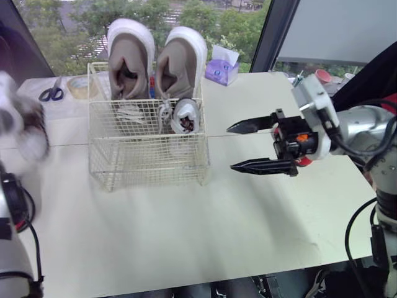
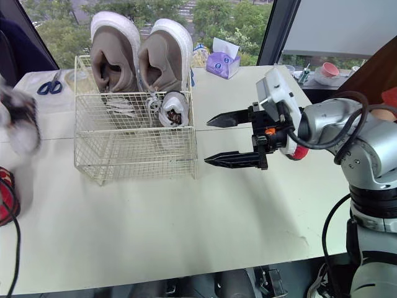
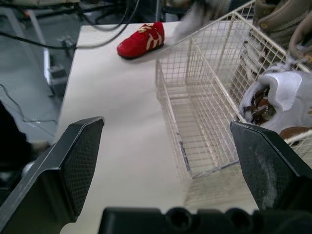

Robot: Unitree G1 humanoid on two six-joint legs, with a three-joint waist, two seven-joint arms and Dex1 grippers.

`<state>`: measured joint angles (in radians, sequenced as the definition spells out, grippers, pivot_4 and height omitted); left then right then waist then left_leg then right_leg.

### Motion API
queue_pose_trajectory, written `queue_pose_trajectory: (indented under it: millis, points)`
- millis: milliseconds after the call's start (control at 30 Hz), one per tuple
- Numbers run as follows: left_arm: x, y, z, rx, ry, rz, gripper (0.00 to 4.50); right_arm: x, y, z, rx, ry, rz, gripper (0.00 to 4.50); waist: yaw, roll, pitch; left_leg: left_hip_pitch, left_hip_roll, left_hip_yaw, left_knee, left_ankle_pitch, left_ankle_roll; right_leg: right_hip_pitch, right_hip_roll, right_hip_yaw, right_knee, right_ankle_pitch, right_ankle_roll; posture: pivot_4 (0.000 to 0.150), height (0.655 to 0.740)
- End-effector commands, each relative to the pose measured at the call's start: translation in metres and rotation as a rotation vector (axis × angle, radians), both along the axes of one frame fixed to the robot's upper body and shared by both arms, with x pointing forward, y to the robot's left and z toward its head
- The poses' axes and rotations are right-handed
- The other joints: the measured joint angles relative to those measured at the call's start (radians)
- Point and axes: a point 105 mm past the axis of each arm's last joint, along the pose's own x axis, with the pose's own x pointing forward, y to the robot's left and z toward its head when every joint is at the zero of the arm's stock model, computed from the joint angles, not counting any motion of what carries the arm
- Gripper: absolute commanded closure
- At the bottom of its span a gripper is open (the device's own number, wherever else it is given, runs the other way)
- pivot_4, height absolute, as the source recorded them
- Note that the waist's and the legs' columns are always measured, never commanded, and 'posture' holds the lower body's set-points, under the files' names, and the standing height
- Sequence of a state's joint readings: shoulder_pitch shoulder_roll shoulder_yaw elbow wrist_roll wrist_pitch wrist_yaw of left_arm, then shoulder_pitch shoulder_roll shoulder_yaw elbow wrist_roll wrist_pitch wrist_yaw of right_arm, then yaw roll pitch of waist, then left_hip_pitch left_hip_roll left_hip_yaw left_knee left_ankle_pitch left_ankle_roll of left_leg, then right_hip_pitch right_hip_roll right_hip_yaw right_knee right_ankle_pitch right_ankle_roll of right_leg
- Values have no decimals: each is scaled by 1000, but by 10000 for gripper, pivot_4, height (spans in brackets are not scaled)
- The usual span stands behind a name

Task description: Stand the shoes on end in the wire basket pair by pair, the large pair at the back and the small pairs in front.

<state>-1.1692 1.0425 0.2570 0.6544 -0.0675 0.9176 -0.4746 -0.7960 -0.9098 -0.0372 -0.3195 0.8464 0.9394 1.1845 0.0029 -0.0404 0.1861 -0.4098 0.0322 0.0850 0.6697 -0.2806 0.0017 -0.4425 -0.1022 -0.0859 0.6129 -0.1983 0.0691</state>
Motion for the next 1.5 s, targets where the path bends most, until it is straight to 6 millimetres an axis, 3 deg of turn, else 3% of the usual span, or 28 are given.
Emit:
queue_pose_trajectory:
  millis: [33,67,100,167,267,433,533,633,767,967,1167,1300,1433,1500]
  points:
    - [-58,-65,66,-3,-447,-16,44788,-5,-8,5,4,55,9,0,10,1,0,0,-2,0,0,0,0,1,-3,1,0,-1,1,1500,7400]
    - [-72,-73,69,-45,-542,-8,44788,-6,-9,5,9,72,16,0,14,1,0,-1,-3,-1,3,1,-2,2,-3,1,0,-2,3,1500,7400]
    - [-88,-101,85,-1,-715,-87,44788,-8,-7,4,18,94,33,0,14,1,0,-2,-3,-4,7,0,-1,5,-2,0,-1,-2,5,1500,7400]
    - [-108,-139,89,6,-887,-168,44788,-9,-2,1,28,131,64,0,10,1,0,-7,-3,-6,14,-1,0,5,-1,0,-1,1,9,1500,7400]
    - [-107,-179,71,23,-915,-266,44788,-5,1,-5,20,150,71,0,7,3,-1,-1,-4,-4,15,-1,1,10,-1,2,-3,3,12,1500,7400]
    - [-101,-213,37,130,-903,-362,44788,0,0,-7,22,160,43,0,9,5,-1,6,-1,-5,14,-1,1,15,4,2,-3,3,7,1500,7400]
    - [-97,-223,3,152,-857,-398,44788,-4,-5,-5,13,159,9,0,9,6,-1,7,0,-5,14,0,-1,14,6,2,-2,4,2,1500,7400]
    - [-86,-222,-18,147,-853,-386,44788,-7,-6,-6,9,164,-13,0,11,6,-1,5,1,-5,14,0,0,12,5,2,-2,3,2,1500,7400]
    - [-71,-228,-35,168,-886,-386,44788,-11,-7,-7,0,166,-45,0,17,6,-2,3,1,-6,15,0,1,12,5,2,-3,3,1,1500,7400]
    - [-54,-239,-44,226,-953,-400,44788,-24,-9,-7,-18,185,-66,0,17,6,-2,3,1,-5,15,-1,3,12,4,2,-5,3,0,1500,7400]
    - [-34,-240,-82,193,-838,-360,44788,-28,-12,-8,-10,182,-101,0,13,6,-2,2,2,-5,15,-2,4,12,4,1,-6,4,2,1500,7400]
    - [-33,-245,-102,170,-767,-378,44788,-28,-13,-10,-4,185,-112,0,13,8,-3,2,2,-5,15,-2,4,12,4,1,-6,4,1,1500,7400]
    - [-41,-249,-101,143,-755,-397,44788,-26,-12,-13,5,189,-117,0,13,8,-3,2,2,-5,15,-2,4,11,4,1,-7,3,1,1500,7400]
    - [-46,-251,-100,131,-747,-419,34957,-25,-11,-14,14,196,-111,0,12,8,-3,1,2,-5,15,-3,5,12,4,1,-9,4,1,1500,7400]
